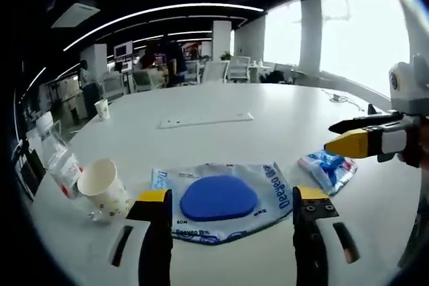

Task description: Arrange the tabletop items into an orderly group along one side of the table until the central work area is clear of visible clutter.

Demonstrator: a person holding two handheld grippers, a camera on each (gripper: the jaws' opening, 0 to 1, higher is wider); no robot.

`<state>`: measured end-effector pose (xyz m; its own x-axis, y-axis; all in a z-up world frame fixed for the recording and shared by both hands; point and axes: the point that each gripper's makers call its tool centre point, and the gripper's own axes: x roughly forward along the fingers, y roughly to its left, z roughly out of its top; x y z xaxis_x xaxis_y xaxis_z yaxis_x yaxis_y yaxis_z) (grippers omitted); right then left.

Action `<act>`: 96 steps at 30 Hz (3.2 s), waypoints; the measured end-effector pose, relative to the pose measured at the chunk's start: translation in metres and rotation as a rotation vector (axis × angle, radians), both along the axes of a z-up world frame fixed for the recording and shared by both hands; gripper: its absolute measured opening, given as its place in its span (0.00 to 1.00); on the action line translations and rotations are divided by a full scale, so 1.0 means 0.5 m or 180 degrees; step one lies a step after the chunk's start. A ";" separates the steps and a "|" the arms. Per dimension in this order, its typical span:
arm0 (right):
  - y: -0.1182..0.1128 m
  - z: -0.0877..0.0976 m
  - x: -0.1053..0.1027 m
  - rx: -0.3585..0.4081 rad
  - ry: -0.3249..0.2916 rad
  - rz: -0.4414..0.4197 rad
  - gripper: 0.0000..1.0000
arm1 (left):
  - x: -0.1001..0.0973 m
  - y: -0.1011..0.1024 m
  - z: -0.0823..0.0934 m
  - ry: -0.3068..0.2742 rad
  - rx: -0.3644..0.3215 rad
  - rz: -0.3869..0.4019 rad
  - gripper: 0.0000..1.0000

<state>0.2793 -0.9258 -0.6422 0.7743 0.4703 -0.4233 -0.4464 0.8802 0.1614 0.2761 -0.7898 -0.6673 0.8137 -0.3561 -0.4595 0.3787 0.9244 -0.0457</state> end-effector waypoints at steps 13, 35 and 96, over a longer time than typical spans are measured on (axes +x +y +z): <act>-0.105 -0.019 -0.026 -0.0088 -0.0033 -0.0248 0.59 | -0.021 -0.143 -0.019 0.0122 -0.0130 -0.0361 0.69; -0.262 -0.120 -0.028 -0.0055 0.0304 -0.0819 0.48 | -0.028 -0.261 -0.083 0.0433 -0.0244 -0.0577 0.54; -0.189 -0.167 -0.040 -0.0003 0.0560 -0.0735 0.19 | 0.015 -0.190 -0.079 0.0357 0.0033 -0.0038 0.11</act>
